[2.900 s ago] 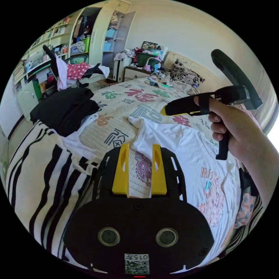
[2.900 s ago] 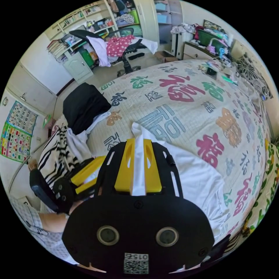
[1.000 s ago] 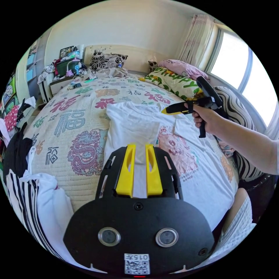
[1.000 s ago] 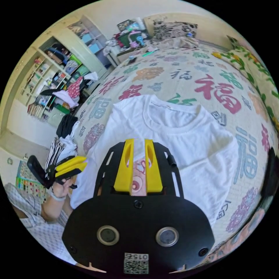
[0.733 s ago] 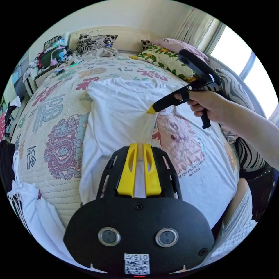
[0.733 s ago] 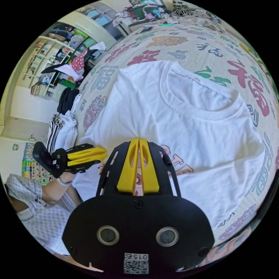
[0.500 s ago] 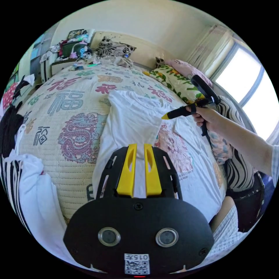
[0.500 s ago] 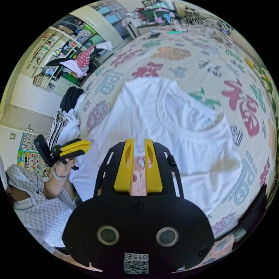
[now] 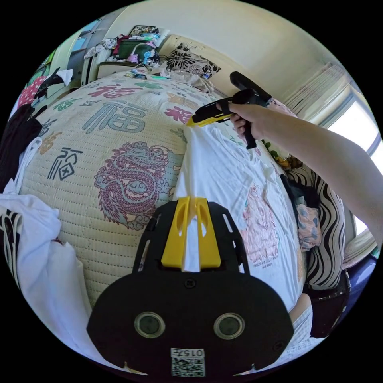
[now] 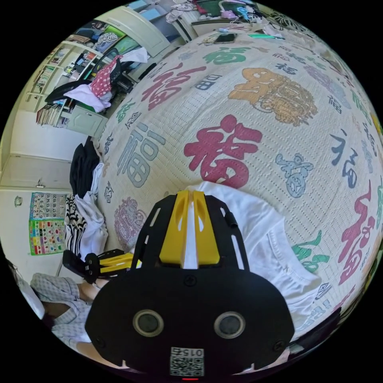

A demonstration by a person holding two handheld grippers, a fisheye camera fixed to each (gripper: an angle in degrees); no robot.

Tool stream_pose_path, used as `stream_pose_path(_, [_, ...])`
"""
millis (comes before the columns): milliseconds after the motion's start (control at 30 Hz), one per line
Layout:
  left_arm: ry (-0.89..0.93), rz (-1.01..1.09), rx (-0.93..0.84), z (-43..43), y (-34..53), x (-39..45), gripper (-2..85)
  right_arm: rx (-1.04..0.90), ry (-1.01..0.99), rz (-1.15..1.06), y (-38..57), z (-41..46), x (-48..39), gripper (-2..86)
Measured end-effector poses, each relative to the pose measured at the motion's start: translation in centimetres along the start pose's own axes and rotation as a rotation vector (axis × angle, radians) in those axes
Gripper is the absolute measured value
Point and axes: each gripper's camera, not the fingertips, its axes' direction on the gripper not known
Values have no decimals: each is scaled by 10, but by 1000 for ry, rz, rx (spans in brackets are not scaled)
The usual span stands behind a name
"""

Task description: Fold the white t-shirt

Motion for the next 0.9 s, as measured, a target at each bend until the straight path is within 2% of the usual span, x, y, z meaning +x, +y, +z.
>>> stream_pose_path(167, [-27, 10, -11, 6, -8, 5, 6, 16, -27, 25, 1, -15, 1, 20])
stream_pose_path(333, [-19, 13, -3, 8, -14, 11, 8, 39, -106, 70, 24, -36, 2, 68])
stream_pose_path(500, [39, 82, 69, -12, -9, 33, 13, 69, -29, -25, 98, -76, -26, 82])
stream_pose_path(667, [54, 219, -8, 4, -7, 74, 16, 22, 54, -76, 179, -84, -54, 55])
stream_pose_path(767, [9, 268, -116, 28, -5, 91, 18, -71, 113, -61, 201, -72, -63, 30])
stream_pose_path(800, [-13, 286, -157, 36, -4, 95, 19, -62, 141, -55, 209, -72, -67, 17])
stream_pose_path(900, [13, 315, -136, 26, -12, 103, 25, 75, 83, -69, 236, -101, -76, 6])
